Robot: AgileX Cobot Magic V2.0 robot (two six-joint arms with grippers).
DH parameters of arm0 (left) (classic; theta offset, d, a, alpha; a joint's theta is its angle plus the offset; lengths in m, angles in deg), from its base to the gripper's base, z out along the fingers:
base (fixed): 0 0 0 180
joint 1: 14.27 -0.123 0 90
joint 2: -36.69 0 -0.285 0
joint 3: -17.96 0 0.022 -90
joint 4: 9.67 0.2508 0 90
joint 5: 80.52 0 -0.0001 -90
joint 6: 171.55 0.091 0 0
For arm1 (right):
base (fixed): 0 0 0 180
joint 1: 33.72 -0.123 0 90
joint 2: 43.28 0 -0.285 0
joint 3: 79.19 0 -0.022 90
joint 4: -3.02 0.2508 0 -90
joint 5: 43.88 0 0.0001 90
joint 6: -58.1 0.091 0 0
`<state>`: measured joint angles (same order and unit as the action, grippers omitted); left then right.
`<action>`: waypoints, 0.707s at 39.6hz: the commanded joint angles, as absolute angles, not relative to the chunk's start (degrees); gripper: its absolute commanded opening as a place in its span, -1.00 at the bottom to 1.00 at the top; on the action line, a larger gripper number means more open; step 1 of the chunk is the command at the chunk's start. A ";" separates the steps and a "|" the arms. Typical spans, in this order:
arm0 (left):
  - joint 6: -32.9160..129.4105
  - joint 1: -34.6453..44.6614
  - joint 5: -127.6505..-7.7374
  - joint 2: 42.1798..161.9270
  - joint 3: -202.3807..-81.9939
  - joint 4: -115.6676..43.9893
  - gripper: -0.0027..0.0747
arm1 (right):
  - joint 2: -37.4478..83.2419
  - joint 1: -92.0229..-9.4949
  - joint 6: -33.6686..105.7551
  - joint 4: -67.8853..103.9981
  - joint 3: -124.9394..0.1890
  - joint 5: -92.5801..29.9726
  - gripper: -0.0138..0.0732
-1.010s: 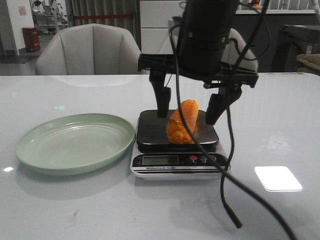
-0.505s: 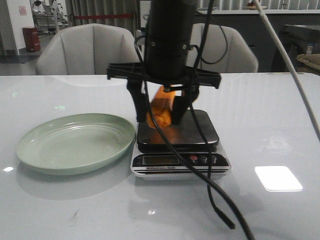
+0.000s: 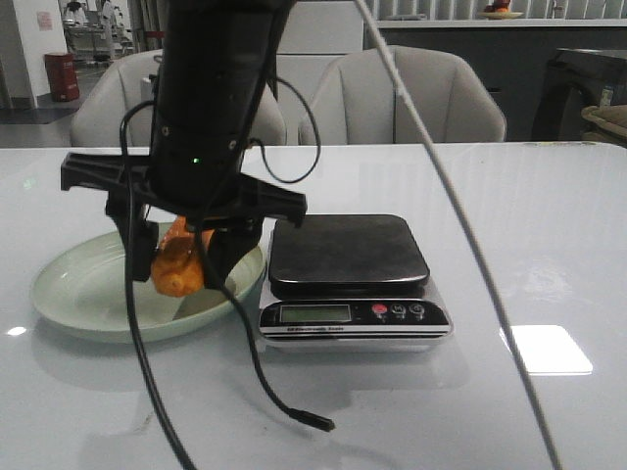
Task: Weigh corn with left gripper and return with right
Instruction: 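Lower the corn onto the green plate and open the right gripper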
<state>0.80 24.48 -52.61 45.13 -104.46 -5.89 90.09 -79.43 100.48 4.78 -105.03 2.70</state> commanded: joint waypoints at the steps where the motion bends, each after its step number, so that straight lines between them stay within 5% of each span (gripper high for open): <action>1: 0.87 24.37 -57.04 45.69 -105.91 -5.85 -0.64 | 88.03 -79.85 99.89 5.20 -107.52 -0.83 0.25; 9: 0.87 24.37 -57.04 45.69 -105.91 -5.85 -0.64 | 89.48 -80.85 99.89 5.59 -110.00 0.17 0.55; 28: 0.87 24.37 -57.04 45.69 -105.91 -5.85 -0.64 | 86.45 -76.53 94.01 4.44 -117.79 19.04 0.57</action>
<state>0.80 24.48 -52.61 45.13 -104.46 -5.89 92.57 -78.64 97.98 5.74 -115.27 14.96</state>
